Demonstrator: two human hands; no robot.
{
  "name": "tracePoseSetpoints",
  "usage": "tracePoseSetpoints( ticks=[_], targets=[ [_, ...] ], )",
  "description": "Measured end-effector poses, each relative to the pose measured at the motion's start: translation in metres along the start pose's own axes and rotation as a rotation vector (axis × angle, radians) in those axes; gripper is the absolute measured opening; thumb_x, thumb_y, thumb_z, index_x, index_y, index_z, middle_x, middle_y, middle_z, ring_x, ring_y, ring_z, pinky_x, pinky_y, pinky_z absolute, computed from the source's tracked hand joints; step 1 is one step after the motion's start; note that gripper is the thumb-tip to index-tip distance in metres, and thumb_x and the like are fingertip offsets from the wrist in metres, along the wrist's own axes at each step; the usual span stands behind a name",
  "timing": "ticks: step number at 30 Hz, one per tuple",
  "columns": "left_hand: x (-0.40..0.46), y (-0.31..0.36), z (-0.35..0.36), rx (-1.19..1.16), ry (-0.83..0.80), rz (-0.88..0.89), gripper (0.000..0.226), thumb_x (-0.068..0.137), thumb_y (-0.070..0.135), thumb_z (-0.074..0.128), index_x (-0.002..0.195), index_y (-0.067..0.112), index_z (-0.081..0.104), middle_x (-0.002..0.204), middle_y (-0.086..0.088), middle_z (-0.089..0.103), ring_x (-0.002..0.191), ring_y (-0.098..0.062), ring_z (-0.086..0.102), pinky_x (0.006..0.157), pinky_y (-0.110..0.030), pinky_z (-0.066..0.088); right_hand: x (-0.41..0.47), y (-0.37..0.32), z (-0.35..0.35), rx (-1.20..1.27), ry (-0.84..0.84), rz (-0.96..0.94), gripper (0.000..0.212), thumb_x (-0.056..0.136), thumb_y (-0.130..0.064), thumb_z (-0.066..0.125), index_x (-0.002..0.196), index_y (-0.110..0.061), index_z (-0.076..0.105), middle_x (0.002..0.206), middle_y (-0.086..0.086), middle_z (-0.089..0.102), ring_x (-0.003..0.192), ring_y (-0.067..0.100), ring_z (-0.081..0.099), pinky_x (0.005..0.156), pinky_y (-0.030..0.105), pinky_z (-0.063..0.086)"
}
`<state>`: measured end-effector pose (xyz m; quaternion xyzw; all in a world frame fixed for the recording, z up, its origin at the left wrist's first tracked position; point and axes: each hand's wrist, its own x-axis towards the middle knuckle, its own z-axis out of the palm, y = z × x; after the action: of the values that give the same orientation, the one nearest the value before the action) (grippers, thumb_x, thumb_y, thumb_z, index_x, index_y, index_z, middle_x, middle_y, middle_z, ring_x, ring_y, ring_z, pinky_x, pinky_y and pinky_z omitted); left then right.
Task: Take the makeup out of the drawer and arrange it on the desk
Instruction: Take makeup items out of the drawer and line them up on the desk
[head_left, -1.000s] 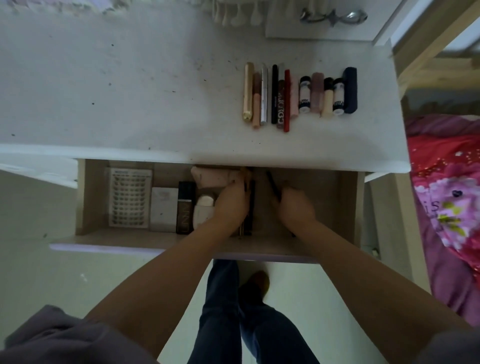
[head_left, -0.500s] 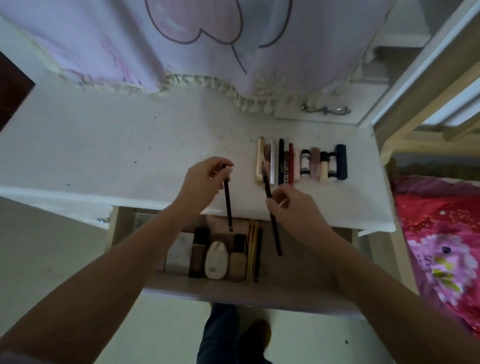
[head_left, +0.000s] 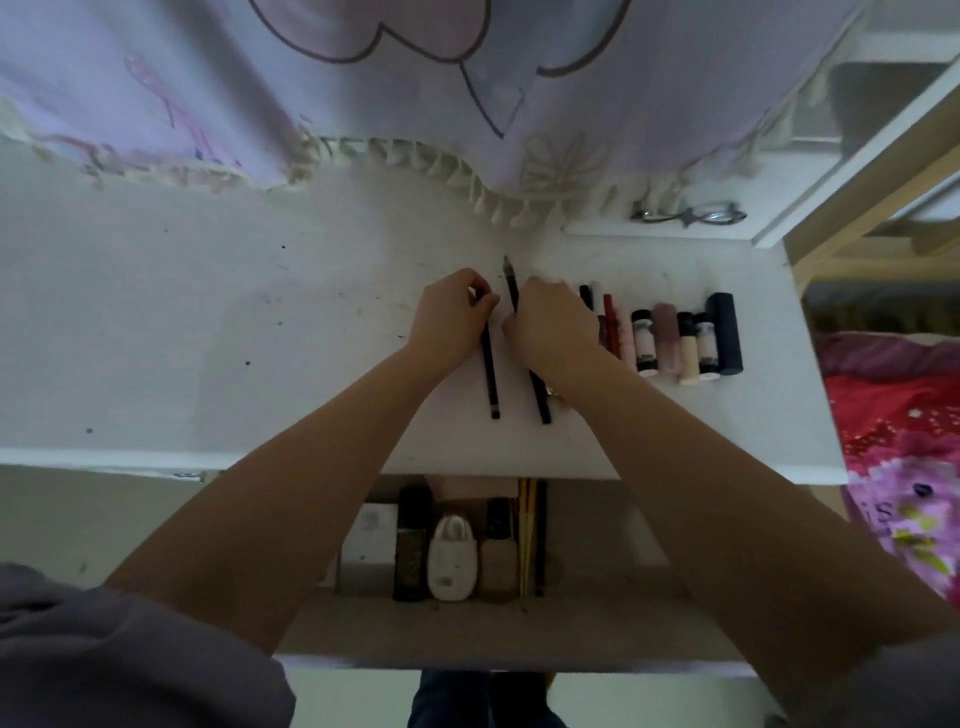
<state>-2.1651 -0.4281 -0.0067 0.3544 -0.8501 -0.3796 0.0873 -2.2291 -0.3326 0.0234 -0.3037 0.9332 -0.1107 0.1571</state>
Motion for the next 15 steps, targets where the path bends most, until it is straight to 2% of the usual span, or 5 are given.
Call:
tracePoseSetpoints(
  ticks=[6, 8, 10, 13, 15],
  targets=[
    [-0.011, 0.007, -0.007, -0.057, -0.096, -0.002, 0.025, 0.094, 0.027, 0.054, 0.114, 0.012, 0.054, 0.071, 0.002, 0.057, 0.055, -0.014, 0.057, 0.051, -0.021, 0.05, -0.011, -0.001, -0.007, 0.0, 0.022, -0.029, 0.026, 0.097, -0.02, 0.044, 0.119, -0.006, 0.047, 0.117, 0.012, 0.055, 0.106, 0.027, 0.054, 0.069, 0.033, 0.039],
    [-0.029, 0.009, -0.014, -0.062, -0.094, 0.034, 0.019, 0.095, 0.025, 0.052, 0.107, 0.011, 0.054, 0.074, -0.001, 0.058, 0.061, -0.018, 0.059, 0.056, -0.028, 0.052, -0.03, 0.004, -0.014, 0.062, 0.094, -0.152, 0.025, 0.097, -0.021, 0.042, 0.117, -0.008, 0.048, 0.104, 0.01, 0.059, 0.092, 0.025, 0.059, 0.064, 0.031, 0.042],
    [-0.063, 0.005, -0.018, -0.076, -0.064, 0.138, 0.008, 0.096, 0.023, 0.049, 0.095, 0.016, 0.052, 0.073, 0.005, 0.055, 0.061, -0.009, 0.054, 0.056, -0.019, 0.045, -0.065, 0.018, -0.016, 0.185, 0.15, -0.313, 0.019, 0.097, -0.024, 0.041, 0.108, -0.014, 0.052, 0.083, 0.001, 0.058, 0.069, 0.015, 0.058, 0.057, 0.026, 0.043],
    [-0.139, -0.012, -0.013, -0.115, -0.13, 0.295, 0.008, 0.094, 0.019, 0.049, 0.088, 0.024, 0.05, 0.069, 0.014, 0.05, 0.061, -0.001, 0.051, 0.059, -0.01, 0.041, -0.136, 0.057, 0.005, 0.212, -0.018, -0.414, 0.015, 0.094, -0.033, 0.038, 0.094, -0.025, 0.051, 0.074, -0.012, 0.049, 0.06, 0.002, 0.048, 0.055, 0.018, 0.04],
    [-0.181, -0.031, 0.005, -0.082, -0.259, 0.289, 0.008, 0.094, 0.016, 0.051, 0.089, 0.022, 0.054, 0.072, 0.013, 0.052, 0.064, -0.001, 0.051, 0.062, -0.012, 0.039, -0.171, 0.091, 0.037, 0.05, -0.221, -0.352, 0.016, 0.096, -0.034, 0.037, 0.091, -0.026, 0.05, 0.078, -0.011, 0.052, 0.064, 0.007, 0.052, 0.056, 0.022, 0.039]
  ],
)
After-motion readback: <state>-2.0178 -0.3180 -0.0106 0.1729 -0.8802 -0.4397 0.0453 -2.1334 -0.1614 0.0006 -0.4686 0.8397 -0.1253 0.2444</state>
